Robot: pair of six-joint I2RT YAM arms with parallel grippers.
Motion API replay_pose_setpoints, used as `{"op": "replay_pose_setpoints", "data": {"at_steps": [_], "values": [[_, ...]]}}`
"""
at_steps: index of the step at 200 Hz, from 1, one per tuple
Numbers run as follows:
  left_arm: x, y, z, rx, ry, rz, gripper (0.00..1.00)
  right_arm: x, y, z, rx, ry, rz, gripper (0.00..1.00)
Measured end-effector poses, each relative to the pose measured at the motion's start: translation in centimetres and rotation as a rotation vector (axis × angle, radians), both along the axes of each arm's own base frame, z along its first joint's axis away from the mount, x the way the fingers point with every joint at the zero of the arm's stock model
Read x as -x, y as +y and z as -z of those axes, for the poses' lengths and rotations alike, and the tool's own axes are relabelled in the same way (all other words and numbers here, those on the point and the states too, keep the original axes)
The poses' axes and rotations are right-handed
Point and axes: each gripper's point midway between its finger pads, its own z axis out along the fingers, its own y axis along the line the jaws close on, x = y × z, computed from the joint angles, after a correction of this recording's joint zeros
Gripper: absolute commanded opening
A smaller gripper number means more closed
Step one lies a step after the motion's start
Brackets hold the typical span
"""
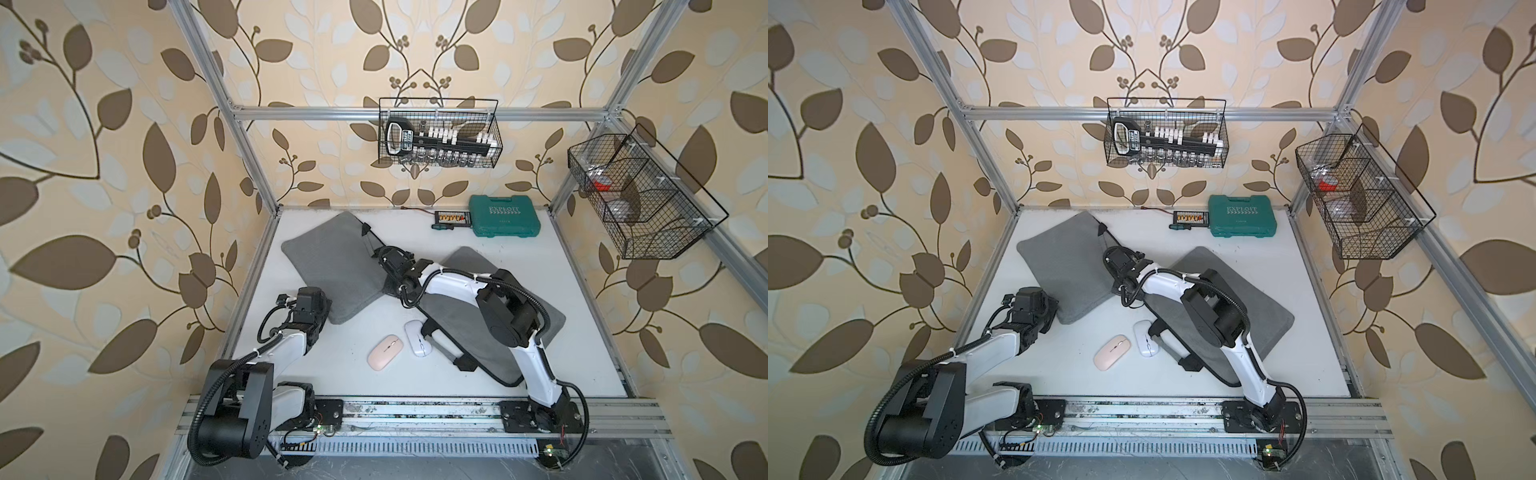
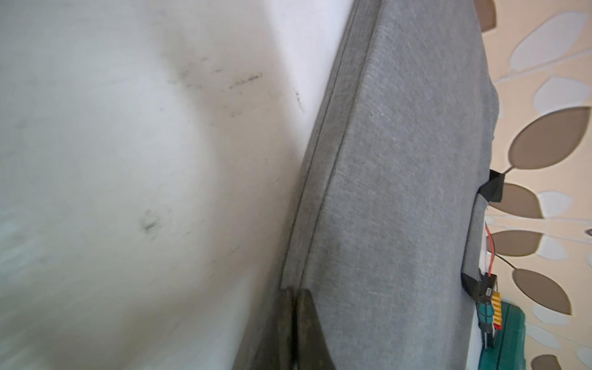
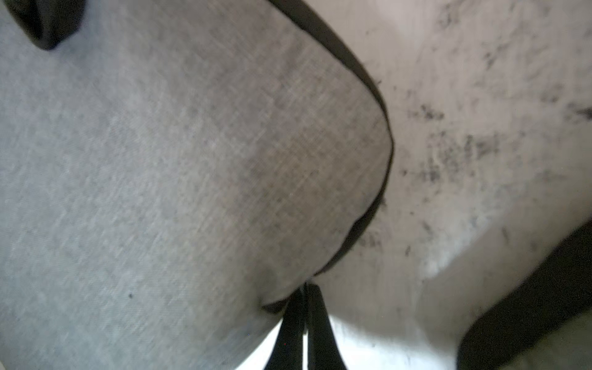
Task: Put the mouse into the laptop bag
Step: Unzip the zipper on the zippered laptop bag, then pick up the mouse from the center of the board.
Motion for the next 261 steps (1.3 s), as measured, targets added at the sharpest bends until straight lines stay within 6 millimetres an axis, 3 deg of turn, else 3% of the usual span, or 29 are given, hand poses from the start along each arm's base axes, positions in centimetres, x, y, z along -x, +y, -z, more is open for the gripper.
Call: {"op": "replay_pose_setpoints", "data": {"at_steps": [19, 57, 74, 116, 140, 154, 169, 200, 221, 235, 253, 261], "values": [[0.6, 0.6, -0.4, -0.023, 0.016, -0.012, 0.56, 1.8, 0.8, 0.0, -0.016, -0.002, -0.055, 0.0], [0.0, 3.2, -2.8, -0.089, 0.072, -0.029, 0.98, 8.3, 3.8, 0.1, -0.063, 0.003, -0.221, 0.0], [-0.8, 4.2, -4.1, -0.094, 0.099, -0.031, 0.99, 10.2, 5.7, -0.1, -0.093, 0.005, -0.285, 0.0], [-2.3, 2.9, -9.0, -0.061, 0.078, 0.058, 0.99, 13.6, 11.5, -1.4, -0.22, -0.009, -0.456, 0.0], [-2.1, 2.7, -11.3, -0.076, 0.074, 0.086, 0.99, 14.8, 12.8, -1.6, -0.243, -0.021, -0.515, 0.0], [-2.0, 2.5, -11.7, -0.075, 0.075, 0.105, 0.99, 15.3, 13.2, -1.7, -0.24, -0.036, -0.543, 0.24], [-1.6, 1.8, -11.4, -0.055, 0.093, 0.141, 0.99, 15.7, 13.3, -1.9, -0.228, -0.057, -0.559, 0.44], [-0.6, 0.5, -11.1, -0.001, 0.138, 0.202, 0.99, 17.5, 10.8, -3.9, -0.169, -0.135, -0.586, 0.61], [-0.1, 0.4, -12.5, -0.014, 0.099, 0.21, 0.99, 18.8, 8.4, -7.3, -0.154, -0.222, -0.589, 0.65], [0.3, 0.4, -14.0, -0.037, 0.043, 0.219, 0.91, 19.6, 6.8, -9.7, -0.156, -0.3, -0.586, 0.67], [0.9, 0.3, -14.6, -0.057, 0.032, 0.236, 0.98, 20.0, 3.8, -11.8, -0.141, -0.406, -0.562, 0.71], [1.3, 0.0, -14.3, -0.045, 0.06, 0.255, 0.99, 19.9, 1.9, -12.2, -0.119, -0.442, -0.545, 0.78]]}}
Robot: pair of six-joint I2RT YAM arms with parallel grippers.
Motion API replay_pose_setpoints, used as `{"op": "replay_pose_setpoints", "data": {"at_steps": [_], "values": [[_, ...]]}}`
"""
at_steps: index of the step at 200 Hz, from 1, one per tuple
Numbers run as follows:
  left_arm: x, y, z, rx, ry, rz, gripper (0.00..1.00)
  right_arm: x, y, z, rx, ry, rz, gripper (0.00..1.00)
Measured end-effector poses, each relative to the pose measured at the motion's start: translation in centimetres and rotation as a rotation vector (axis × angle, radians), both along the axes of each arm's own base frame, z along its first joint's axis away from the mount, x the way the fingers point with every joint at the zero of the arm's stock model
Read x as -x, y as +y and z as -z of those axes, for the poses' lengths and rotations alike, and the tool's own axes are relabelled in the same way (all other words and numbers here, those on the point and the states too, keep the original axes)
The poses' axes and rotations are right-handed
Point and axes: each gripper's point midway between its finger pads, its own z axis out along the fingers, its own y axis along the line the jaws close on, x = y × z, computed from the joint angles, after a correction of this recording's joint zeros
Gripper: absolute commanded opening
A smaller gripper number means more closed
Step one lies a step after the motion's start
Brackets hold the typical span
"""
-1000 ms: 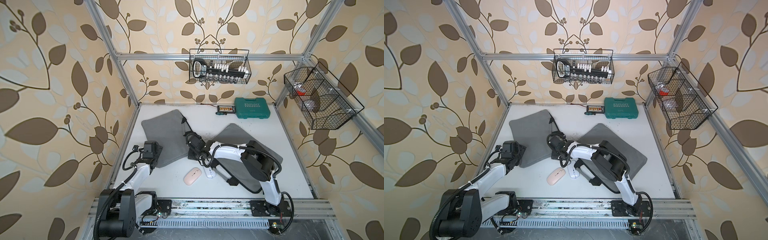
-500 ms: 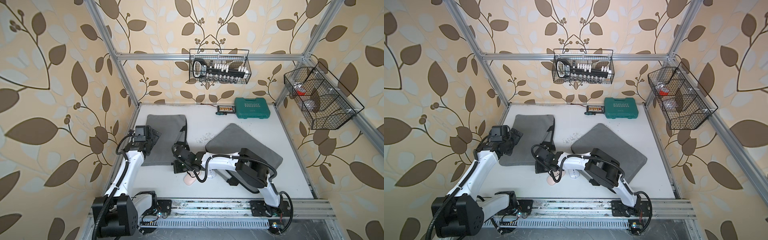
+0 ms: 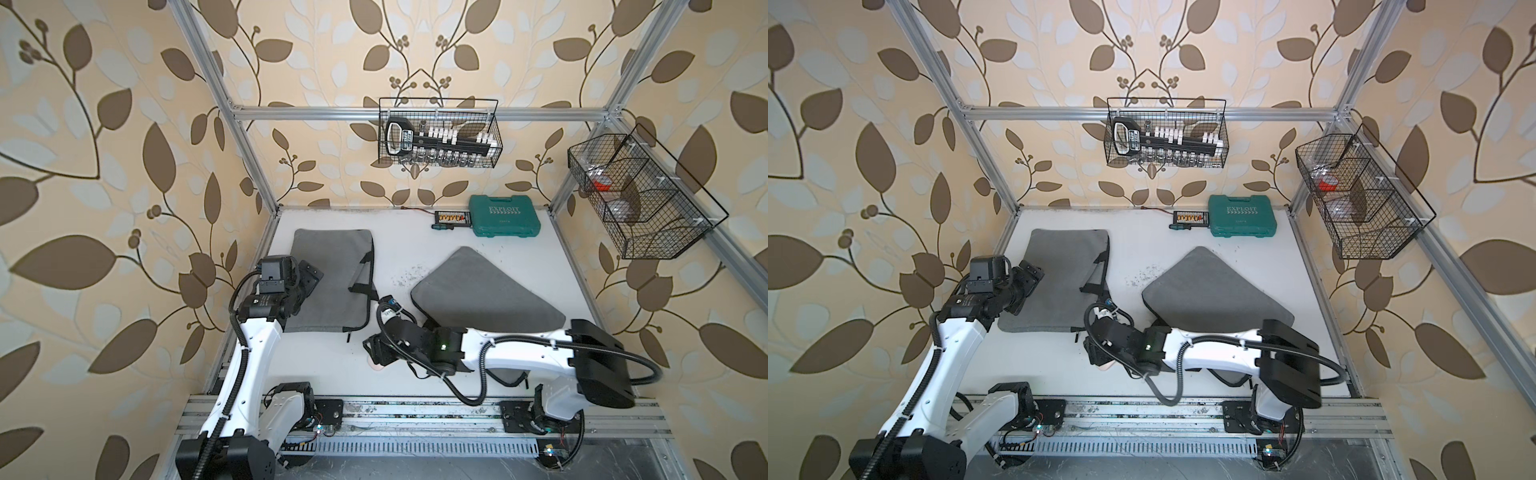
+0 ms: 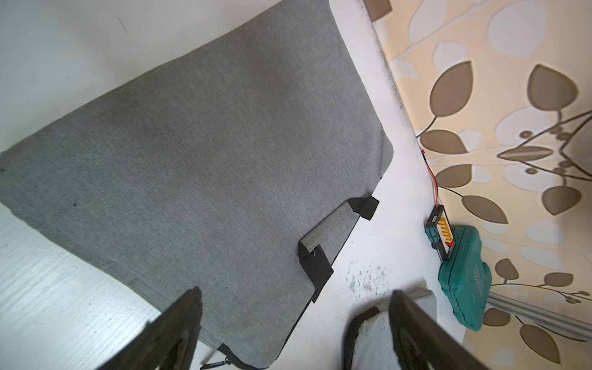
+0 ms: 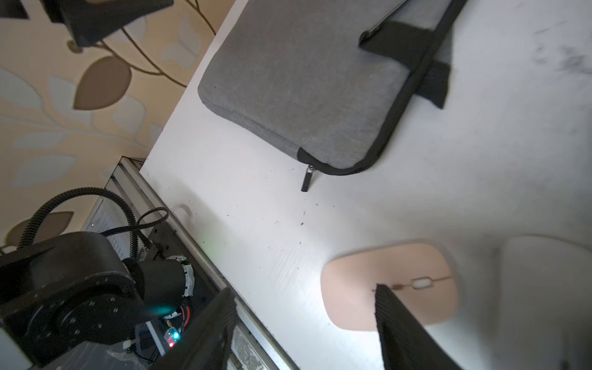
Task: Put the mouse into the laptop bag
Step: Pick up the mouse from the center of the board.
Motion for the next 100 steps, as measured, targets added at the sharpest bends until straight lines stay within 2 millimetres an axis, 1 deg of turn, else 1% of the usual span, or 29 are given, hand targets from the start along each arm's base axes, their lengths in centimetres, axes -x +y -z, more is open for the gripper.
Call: {"op": "replay_pose_setpoints", "data": {"at_steps": [11, 16, 25, 32, 41, 48, 53, 60, 68, 79, 86, 92, 100], "values": [[0.1, -1.2, 0.6, 0.051, 0.032, 0.048, 0.99, -0.3, -2.6, 0.2, 0.016, -0.035, 0.035, 0.92], [0.1, -1.8, 1.0, 0.079, 0.044, 0.071, 0.99, -0.4, -3.9, 0.4, 0.021, -0.042, 0.059, 0.95], [0.2, -3.1, 2.0, 0.149, 0.049, 0.113, 0.99, -0.7, -6.1, 1.2, 0.041, -0.056, 0.081, 0.96], [0.7, -4.0, 2.9, 0.201, 0.062, 0.134, 0.99, -1.0, -7.8, 2.0, 0.052, -0.056, 0.105, 0.95], [2.1, -4.9, 3.9, 0.249, 0.091, 0.152, 0.99, -1.2, -10.0, 3.5, 0.07, -0.051, 0.134, 0.93], [3.0, -5.3, 3.9, 0.265, 0.106, 0.158, 0.99, -1.3, -11.4, 4.7, 0.091, -0.044, 0.151, 0.93], [3.5, -5.5, 3.4, 0.268, 0.099, 0.165, 0.99, -1.3, -12.4, 5.6, 0.109, -0.037, 0.162, 0.92], [3.9, -5.5, 2.1, 0.257, 0.074, 0.172, 0.99, -1.1, -13.5, 6.7, 0.132, -0.026, 0.17, 0.91], [4.2, -5.2, -0.3, 0.224, 0.017, 0.174, 0.99, -0.7, -14.2, 7.7, 0.148, -0.014, 0.168, 0.89], [4.1, -4.7, -4.1, 0.174, -0.107, 0.172, 0.99, -0.2, -14.5, 8.6, 0.151, 0.003, 0.154, 0.86], [4.2, -4.5, -6.0, 0.148, -0.184, 0.168, 0.99, 0.0, -14.5, 9.1, 0.145, 0.016, 0.147, 0.84], [4.4, -4.3, -7.0, 0.132, -0.238, 0.165, 0.99, 0.1, -14.3, 9.4, 0.145, 0.026, 0.14, 0.84], [4.8, -4.0, -7.4, 0.11, -0.292, 0.154, 0.99, 0.1, -14.0, 9.7, 0.141, 0.038, 0.136, 0.83]]}}
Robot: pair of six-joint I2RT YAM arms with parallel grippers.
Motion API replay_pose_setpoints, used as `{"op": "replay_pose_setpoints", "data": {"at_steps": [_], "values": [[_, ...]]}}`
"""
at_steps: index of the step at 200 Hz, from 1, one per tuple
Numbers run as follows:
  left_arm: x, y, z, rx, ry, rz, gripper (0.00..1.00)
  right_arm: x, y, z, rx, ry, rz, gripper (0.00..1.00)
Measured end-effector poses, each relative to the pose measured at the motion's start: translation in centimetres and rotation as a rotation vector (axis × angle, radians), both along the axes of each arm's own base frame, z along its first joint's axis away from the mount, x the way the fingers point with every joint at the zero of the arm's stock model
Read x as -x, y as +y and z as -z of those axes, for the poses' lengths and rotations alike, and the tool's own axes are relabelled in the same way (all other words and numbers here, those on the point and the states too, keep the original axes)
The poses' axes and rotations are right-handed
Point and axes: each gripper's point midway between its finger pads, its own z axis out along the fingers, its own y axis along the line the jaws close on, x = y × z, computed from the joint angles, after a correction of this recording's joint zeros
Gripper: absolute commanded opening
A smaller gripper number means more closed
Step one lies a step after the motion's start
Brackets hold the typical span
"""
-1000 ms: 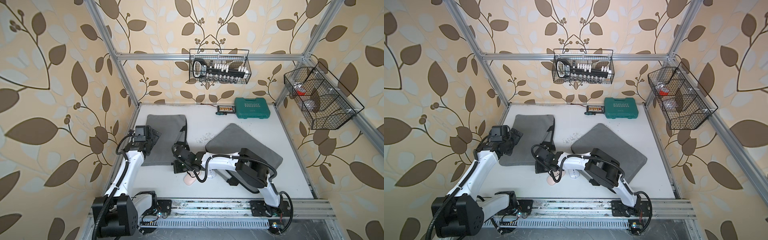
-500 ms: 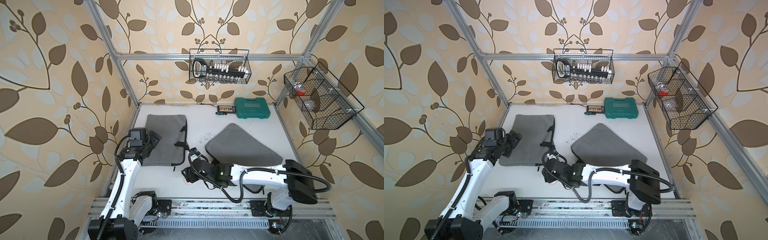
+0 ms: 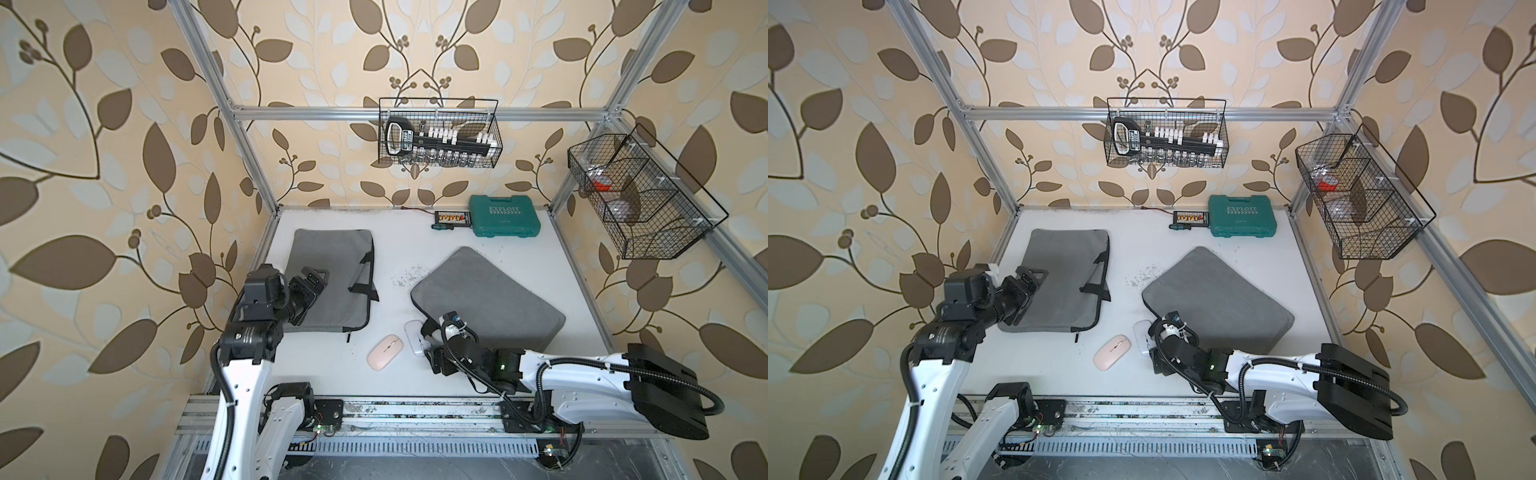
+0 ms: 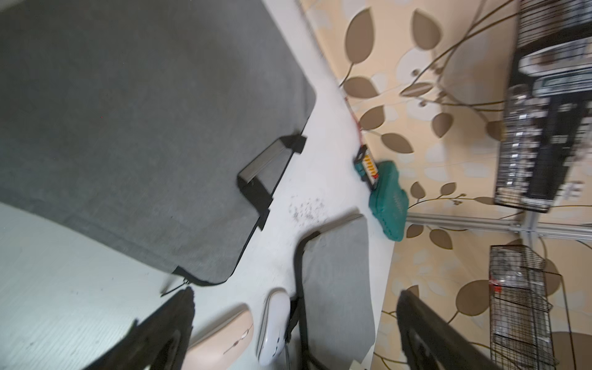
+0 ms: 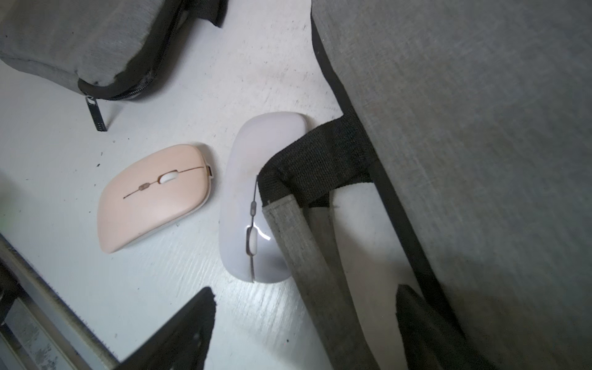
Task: Put the mouse into the laptop bag
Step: Pick up the mouse from the center of the board.
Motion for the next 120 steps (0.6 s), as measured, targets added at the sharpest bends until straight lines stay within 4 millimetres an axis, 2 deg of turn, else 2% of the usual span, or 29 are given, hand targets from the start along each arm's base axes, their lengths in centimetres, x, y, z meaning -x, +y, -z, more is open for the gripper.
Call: {"op": "replay_pose_setpoints", "data": {"at_steps": [11, 29, 47, 62, 85, 120], "values": [[0.4, 0.4, 1.1, -0.015, -0.015, -0.023, 0.99, 0.1, 0.4, 0.7, 0.011, 0.018, -0.01, 0.82], [0.7, 1.1, 5.0, -0.045, 0.096, -0.049, 0.99, 0.2, 0.9, 1.8, 0.035, 0.05, -0.025, 0.81], [0.3, 2.0, 6.3, -0.095, 0.154, -0.071, 0.99, -0.2, 2.1, 1.7, 0.034, 0.054, -0.033, 0.79], [0.3, 2.5, 6.5, -0.127, 0.166, -0.085, 0.99, -0.6, 3.2, 1.4, 0.038, 0.056, -0.036, 0.77], [0.5, 2.6, 5.9, -0.143, 0.136, -0.086, 0.99, -1.3, 4.2, 0.8, 0.098, 0.039, -0.016, 0.82], [1.0, 2.9, 4.6, -0.168, 0.096, -0.097, 0.99, -0.4, 6.7, -2.0, 0.147, -0.043, -0.024, 0.81]]}}
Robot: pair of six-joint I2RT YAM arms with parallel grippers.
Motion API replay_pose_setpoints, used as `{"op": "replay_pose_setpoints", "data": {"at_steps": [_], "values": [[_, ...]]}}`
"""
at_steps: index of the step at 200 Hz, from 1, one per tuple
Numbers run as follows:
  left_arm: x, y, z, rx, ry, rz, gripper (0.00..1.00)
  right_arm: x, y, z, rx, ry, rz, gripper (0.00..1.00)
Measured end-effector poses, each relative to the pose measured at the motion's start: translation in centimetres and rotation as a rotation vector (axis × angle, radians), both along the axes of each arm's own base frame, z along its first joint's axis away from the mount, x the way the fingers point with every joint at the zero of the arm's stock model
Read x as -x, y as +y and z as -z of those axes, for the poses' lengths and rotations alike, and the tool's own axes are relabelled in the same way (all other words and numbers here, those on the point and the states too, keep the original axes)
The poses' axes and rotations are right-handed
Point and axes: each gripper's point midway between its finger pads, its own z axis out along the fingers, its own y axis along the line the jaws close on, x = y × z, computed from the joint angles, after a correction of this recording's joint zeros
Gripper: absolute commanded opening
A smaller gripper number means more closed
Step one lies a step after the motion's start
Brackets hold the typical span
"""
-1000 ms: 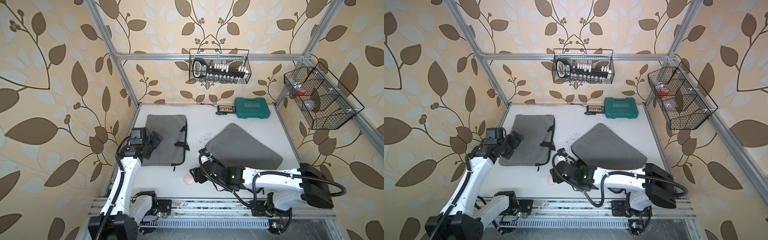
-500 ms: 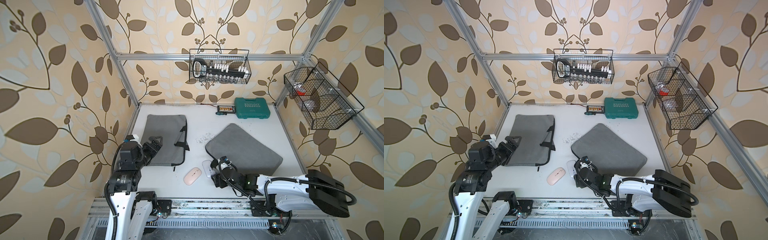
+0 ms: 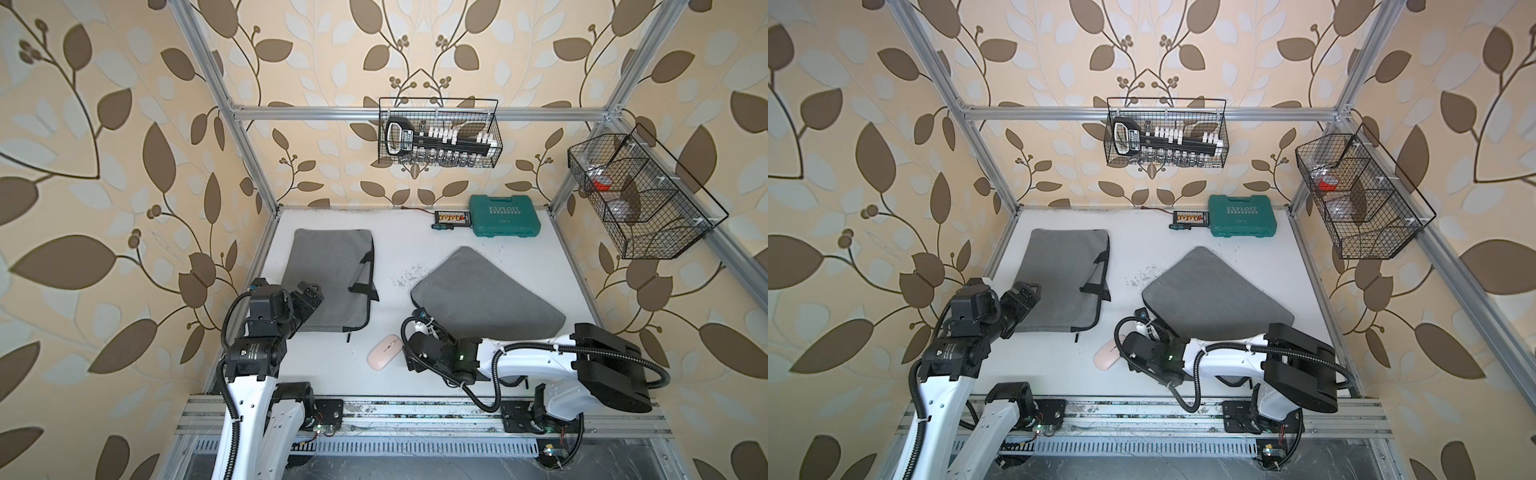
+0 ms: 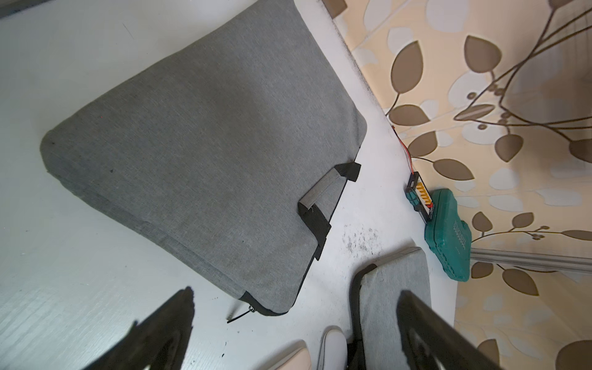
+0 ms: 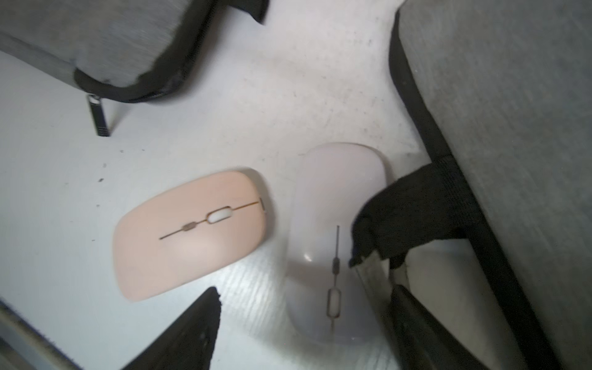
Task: Put the mouse into the laptop bag
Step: Pick up the mouse from the center of the board.
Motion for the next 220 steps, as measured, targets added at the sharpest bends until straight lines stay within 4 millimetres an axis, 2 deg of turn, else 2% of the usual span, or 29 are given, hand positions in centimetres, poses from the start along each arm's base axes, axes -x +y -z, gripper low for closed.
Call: {"op": "replay_pose_setpoints", "data": {"at_steps": [16, 41, 58, 92, 144, 173, 220], "values": [[0.0, 0.0, -0.5, -0.005, -0.016, 0.001, 0.99, 0.6, 0.6, -0.6, -0.001, -0.016, -0.009, 0.79], [0.1, 0.0, -0.3, -0.004, -0.007, 0.001, 0.99, 1.1, 0.5, 0.1, 0.015, 0.001, -0.014, 0.76], [0.0, 0.0, 0.0, -0.003, 0.006, 0.003, 0.99, 1.5, 0.1, 1.4, 0.025, 0.023, -0.025, 0.76], [-0.2, 0.0, 0.3, -0.003, 0.024, 0.004, 0.99, 2.0, -2.4, 4.6, 0.068, 0.084, -0.009, 0.77], [-0.3, -0.1, 0.6, 0.002, 0.038, 0.01, 0.99, -1.2, -2.4, 4.4, -0.014, 0.064, 0.058, 0.83], [-0.4, -0.1, 0.9, 0.003, 0.049, 0.011, 0.99, -2.9, -2.0, 4.4, 0.002, 0.04, 0.072, 0.84], [-0.9, -0.4, 1.8, 0.016, 0.093, 0.027, 0.99, -4.0, -1.3, 4.8, 0.072, 0.019, 0.076, 0.72]]}}
